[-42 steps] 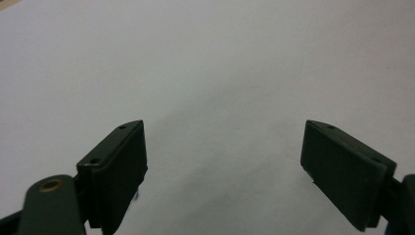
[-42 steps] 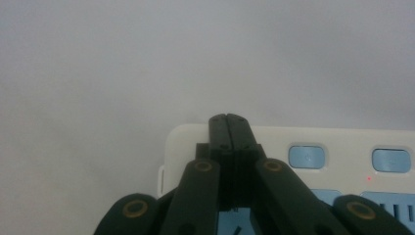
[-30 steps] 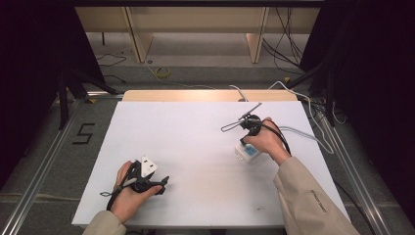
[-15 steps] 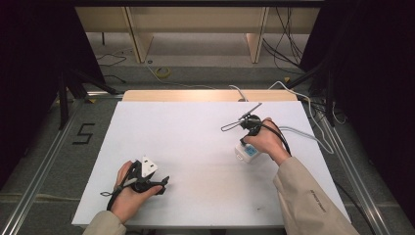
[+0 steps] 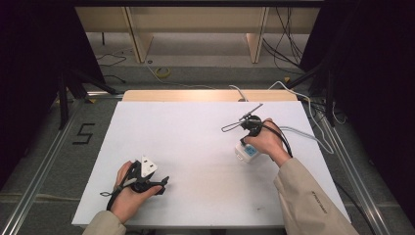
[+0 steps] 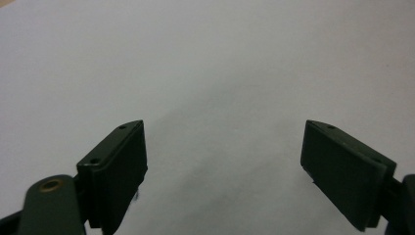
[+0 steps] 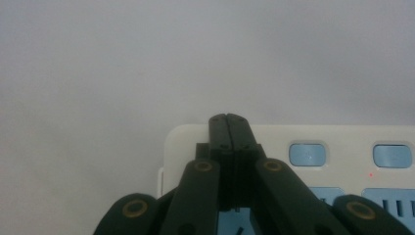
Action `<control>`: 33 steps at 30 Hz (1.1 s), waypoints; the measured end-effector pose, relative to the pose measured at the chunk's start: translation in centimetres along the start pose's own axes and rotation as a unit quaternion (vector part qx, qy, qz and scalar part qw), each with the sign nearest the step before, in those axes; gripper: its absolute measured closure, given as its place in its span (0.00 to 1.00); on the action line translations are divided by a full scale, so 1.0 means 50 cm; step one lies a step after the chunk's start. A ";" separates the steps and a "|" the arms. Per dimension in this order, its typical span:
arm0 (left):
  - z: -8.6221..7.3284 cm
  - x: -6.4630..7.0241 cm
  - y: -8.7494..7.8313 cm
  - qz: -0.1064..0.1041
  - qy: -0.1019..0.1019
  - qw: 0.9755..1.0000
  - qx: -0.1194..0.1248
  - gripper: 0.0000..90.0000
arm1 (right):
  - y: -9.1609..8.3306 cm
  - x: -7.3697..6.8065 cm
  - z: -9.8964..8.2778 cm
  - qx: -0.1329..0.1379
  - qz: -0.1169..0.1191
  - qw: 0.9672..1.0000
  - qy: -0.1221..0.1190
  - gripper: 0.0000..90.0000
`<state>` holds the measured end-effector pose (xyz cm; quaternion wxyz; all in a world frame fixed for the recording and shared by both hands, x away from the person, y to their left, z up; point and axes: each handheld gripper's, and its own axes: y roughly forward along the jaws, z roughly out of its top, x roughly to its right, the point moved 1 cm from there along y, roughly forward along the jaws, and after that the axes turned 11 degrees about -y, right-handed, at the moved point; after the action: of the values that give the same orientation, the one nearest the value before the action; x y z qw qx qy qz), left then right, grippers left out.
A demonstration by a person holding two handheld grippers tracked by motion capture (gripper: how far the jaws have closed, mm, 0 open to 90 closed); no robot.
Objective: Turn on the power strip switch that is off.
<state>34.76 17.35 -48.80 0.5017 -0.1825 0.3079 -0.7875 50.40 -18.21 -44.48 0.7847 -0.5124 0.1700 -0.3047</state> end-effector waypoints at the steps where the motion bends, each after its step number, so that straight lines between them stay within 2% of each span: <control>1: 0.000 0.000 0.000 0.000 0.000 1.000 0.001 0.19 | 0.000 0.000 0.000 0.000 0.001 1.000 0.003 1.00; 19: -0.001 -0.002 0.000 -0.001 -0.001 1.000 0.000 0.19 | -0.011 -0.008 0.001 0.016 0.003 1.000 -0.006 1.00; 33: -0.002 0.000 0.000 0.000 0.002 1.000 -0.002 0.19 | -0.030 -0.014 -0.024 0.030 0.008 0.999 -0.012 0.98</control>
<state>34.71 17.41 -48.85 0.5007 -0.1823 0.3101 -0.7873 48.71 -19.02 -43.65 0.8039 -0.4909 0.1558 -0.2975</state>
